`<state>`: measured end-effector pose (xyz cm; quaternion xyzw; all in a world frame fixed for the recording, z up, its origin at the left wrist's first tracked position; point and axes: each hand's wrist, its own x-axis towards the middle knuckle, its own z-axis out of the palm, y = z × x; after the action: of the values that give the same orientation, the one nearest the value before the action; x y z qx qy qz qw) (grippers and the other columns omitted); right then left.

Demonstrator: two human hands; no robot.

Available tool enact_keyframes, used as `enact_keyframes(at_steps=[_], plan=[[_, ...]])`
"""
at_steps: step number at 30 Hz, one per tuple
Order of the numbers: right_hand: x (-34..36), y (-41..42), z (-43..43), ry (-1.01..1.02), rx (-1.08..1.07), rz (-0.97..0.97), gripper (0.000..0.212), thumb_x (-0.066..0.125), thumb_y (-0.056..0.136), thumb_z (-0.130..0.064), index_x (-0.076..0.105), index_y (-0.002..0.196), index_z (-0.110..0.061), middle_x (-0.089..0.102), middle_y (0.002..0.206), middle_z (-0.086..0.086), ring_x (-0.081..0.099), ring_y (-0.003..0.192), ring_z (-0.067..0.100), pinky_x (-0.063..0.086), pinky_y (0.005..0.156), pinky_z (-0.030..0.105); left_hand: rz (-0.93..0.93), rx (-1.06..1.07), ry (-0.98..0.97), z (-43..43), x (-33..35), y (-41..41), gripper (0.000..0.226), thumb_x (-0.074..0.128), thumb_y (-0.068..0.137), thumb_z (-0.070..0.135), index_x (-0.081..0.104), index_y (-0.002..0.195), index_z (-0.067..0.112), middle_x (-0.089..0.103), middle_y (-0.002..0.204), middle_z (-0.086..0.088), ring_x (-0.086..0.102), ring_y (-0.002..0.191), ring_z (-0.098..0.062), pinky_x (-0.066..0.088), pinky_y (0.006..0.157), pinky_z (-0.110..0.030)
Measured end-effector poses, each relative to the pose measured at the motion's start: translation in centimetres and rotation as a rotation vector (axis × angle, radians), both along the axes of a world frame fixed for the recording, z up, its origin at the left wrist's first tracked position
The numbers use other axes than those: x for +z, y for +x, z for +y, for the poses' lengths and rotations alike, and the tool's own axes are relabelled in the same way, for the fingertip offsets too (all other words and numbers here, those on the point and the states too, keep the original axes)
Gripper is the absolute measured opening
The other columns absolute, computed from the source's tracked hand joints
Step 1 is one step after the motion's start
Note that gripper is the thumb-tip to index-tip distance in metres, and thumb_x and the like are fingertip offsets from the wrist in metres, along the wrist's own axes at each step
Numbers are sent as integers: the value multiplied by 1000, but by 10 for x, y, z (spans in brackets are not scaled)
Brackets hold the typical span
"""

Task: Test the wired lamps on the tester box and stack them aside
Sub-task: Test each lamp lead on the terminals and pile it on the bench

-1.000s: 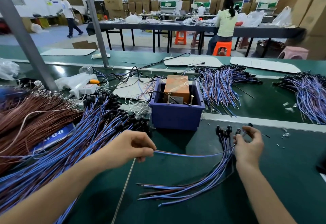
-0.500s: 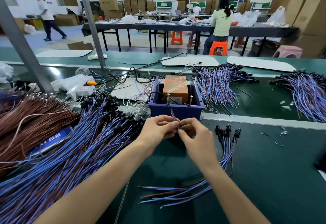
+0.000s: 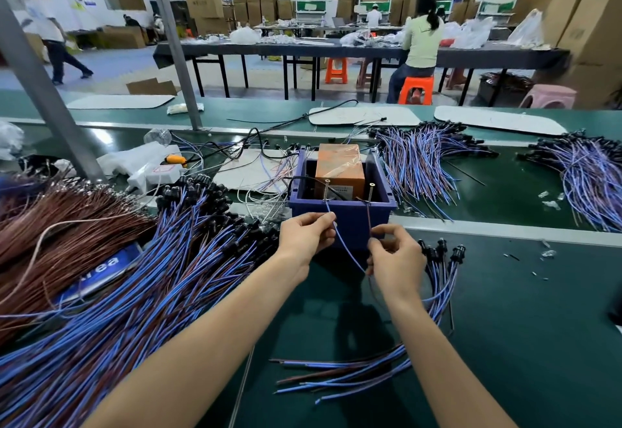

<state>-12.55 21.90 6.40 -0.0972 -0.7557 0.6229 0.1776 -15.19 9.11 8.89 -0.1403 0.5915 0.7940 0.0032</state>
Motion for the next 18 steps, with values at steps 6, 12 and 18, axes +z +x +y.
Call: enact_keyframes(at_steps=[6, 12, 18], plan=[[1, 1, -3, -73, -55, 30, 30, 57, 87, 2, 60, 77, -26, 58, 57, 2, 51, 36, 6, 48, 40, 27, -6, -27, -10, -3, 1, -2, 11, 67, 86, 8, 68, 75, 9, 61, 67, -1, 53, 48, -5, 51, 52, -15], [3, 5, -2, -79, -69, 47, 29, 57, 88, 0, 60, 78, -27, 59, 59, 6, 51, 37, 6, 45, 38, 21, -15, -34, 1, -5, 3, -1, 9, 68, 86, 7, 69, 77, 8, 61, 66, -2, 52, 49, -6, 51, 52, -15], [5, 7, -2, -74, -65, 48, 28, 57, 88, 0, 60, 79, -26, 60, 61, 7, 50, 36, 5, 43, 38, 19, -14, -48, 12, -5, 6, -2, 9, 66, 86, 7, 69, 78, 6, 60, 66, -2, 51, 51, -8, 51, 53, -14]])
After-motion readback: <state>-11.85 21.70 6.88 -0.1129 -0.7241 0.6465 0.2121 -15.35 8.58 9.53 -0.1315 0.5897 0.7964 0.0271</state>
